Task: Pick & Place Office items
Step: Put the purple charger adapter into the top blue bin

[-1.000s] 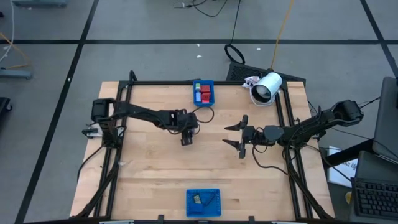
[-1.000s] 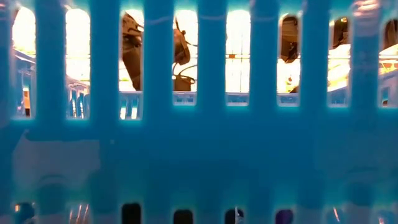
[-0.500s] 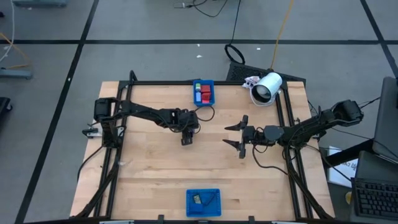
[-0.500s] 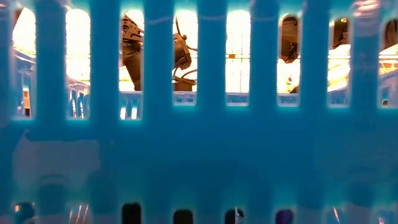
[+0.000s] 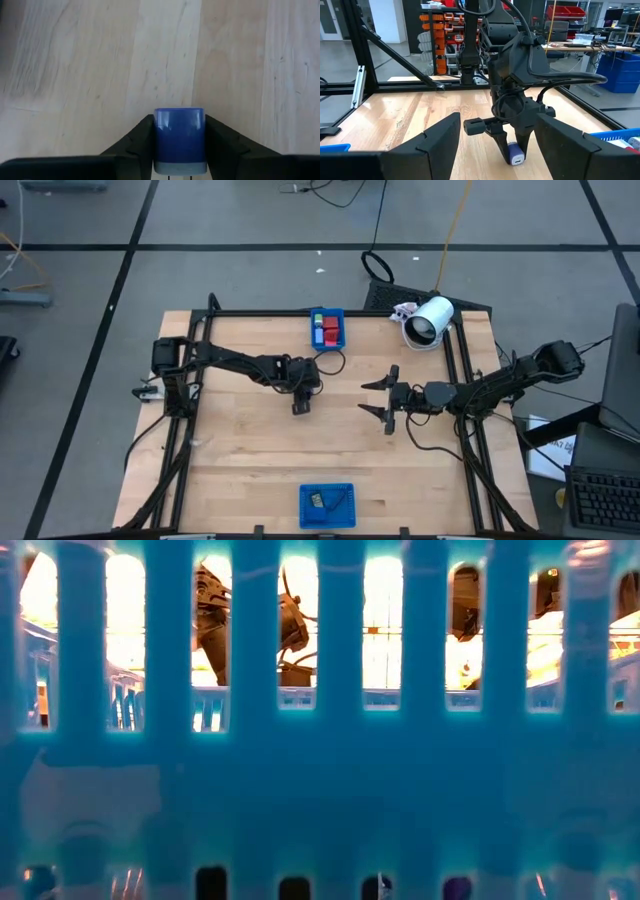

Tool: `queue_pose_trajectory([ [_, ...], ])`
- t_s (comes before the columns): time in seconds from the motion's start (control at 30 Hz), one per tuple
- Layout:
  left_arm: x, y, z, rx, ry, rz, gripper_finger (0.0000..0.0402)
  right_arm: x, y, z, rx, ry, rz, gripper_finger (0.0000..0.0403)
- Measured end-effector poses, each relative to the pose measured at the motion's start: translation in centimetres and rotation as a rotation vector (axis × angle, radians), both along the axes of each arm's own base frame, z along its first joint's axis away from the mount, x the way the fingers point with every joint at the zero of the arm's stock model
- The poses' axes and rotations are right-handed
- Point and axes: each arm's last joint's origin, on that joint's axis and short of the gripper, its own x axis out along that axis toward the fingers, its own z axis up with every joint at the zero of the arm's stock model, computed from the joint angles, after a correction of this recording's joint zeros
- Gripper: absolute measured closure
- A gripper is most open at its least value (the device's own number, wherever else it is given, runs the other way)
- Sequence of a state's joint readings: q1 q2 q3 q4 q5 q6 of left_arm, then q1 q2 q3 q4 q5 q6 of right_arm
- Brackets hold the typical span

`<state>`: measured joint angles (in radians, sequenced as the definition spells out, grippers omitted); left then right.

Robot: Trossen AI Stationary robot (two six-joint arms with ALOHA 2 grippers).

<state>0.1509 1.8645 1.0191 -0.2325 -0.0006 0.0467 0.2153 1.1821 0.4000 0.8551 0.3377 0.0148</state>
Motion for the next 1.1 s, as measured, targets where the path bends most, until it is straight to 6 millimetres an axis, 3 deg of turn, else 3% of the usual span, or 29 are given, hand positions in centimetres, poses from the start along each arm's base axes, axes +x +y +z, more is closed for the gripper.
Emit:
queue_pose_trajectory([
  [0.3, 0.0, -0.1, 0.0, -0.005, 0.000, 0.002, 0.0244, 0.0, 0.0, 0.0, 0.000, 0.000, 0.000, 0.0161],
  [0.47, 0.0, -0.1, 0.0, -0.003, -0.002, 0.003, 0.0269, 0.0, 0.0, 0.0, 0.000, 0.000, 0.000, 0.0161],
  [0.83, -0.1, -0.2, 0.8, -0.040, -0.032, 0.045, 0.0269, 0.0, 0.0, 0.0, 0.000, 0.000, 0.000, 0.0161],
  [1.0, 0.5, -0.5, 4.0, -0.085, -0.263, -0.007, 0.0269, 0.0, 0.0, -0.1, -0.003, 0.014, 0.000, 0.0161],
  [1.1, 0.5, -0.6, 4.2, -0.104, -0.414, -0.041, 0.0269, 0.0, 0.0, -0.2, -0.003, 0.017, 0.000, 0.0161],
])
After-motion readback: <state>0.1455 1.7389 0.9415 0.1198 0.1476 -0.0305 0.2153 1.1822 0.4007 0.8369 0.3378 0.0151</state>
